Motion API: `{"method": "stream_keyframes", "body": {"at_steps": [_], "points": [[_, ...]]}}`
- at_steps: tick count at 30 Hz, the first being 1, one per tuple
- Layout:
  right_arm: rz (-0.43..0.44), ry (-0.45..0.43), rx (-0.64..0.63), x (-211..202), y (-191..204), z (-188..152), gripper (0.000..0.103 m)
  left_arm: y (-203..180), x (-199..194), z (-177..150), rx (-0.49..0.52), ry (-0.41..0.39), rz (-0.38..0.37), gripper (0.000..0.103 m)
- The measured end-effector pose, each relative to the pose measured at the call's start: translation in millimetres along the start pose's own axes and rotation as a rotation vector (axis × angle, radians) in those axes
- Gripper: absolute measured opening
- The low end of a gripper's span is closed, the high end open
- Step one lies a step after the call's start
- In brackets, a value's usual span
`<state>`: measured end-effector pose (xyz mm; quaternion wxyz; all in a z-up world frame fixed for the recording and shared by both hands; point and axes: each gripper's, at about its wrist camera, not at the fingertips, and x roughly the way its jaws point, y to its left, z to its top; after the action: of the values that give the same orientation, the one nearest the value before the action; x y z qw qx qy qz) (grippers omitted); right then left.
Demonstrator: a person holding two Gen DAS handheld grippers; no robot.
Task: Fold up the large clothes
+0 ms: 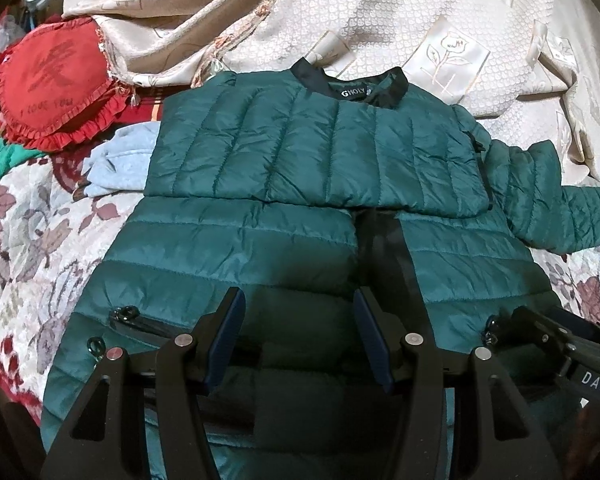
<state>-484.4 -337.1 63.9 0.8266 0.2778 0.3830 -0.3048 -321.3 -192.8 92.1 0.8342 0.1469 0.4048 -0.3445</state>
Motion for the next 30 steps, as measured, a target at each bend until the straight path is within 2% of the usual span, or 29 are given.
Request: {"method": "stream_keyframes", "body": {"at_steps": [8, 14, 19, 30], "points": [[-0.011, -0.005, 0.009, -2, -4, 1, 0.082, -7, -4, -2, 0.014, 0.003, -0.021, 0.038], [-0.034, -0.011, 0.012, -4, -10, 5, 0.082, -16, -6, -3, 0.017, 0.004, -0.101, 0.039], [-0.051, -0.021, 0.004, -6, -17, 11, 0.082, -26, -6, -1, 0.039, -0.002, -0.109, 0.038], [-0.132, -0.077, 0.031, -18, -68, 47, 0.082, -34, 6, 22, 0.013, -0.020, -0.114, 0.039]]}}
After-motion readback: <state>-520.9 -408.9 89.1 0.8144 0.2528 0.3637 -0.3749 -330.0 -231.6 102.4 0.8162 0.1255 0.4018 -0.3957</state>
